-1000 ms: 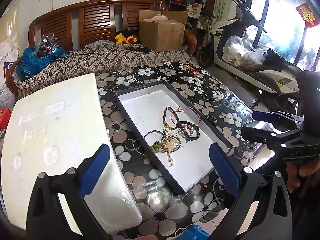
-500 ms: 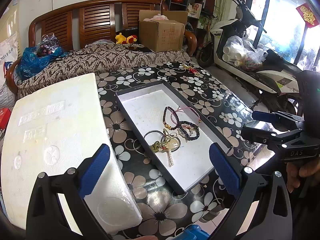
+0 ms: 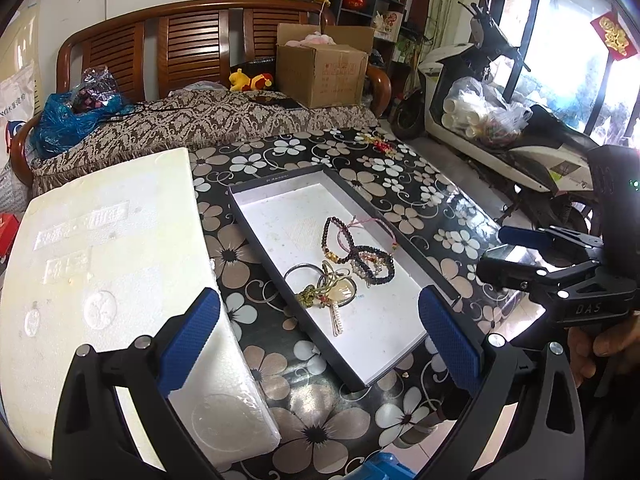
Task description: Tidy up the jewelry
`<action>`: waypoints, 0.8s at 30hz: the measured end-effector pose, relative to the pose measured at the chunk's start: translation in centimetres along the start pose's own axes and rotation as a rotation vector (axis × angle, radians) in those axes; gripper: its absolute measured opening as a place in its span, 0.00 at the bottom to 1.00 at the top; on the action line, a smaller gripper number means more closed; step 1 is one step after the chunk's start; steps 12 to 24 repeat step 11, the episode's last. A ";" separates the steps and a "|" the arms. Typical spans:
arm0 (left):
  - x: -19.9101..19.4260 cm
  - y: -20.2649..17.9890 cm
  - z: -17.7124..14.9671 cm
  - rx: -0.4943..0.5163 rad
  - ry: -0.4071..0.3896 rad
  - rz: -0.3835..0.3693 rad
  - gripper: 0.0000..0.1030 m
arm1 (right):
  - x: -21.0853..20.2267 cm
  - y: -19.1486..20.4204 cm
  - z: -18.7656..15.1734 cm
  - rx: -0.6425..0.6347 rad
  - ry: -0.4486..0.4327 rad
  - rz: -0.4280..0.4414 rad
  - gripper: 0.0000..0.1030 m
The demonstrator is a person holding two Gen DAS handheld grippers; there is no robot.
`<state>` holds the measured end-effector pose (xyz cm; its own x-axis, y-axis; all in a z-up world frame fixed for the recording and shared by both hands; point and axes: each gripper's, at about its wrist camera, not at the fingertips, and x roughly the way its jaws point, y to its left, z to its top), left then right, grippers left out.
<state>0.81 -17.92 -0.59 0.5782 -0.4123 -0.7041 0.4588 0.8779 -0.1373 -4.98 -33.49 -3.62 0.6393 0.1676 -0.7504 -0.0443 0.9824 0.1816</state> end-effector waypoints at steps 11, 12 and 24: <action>0.3 -0.1 0.1 0.002 0.022 0.015 0.95 | 0.0 0.0 0.0 -0.002 -0.001 0.001 0.88; 0.3 -0.1 0.1 0.002 0.022 0.015 0.95 | 0.0 0.0 0.0 -0.002 -0.001 0.001 0.88; 0.3 -0.1 0.1 0.002 0.022 0.015 0.95 | 0.0 0.0 0.0 -0.002 -0.001 0.001 0.88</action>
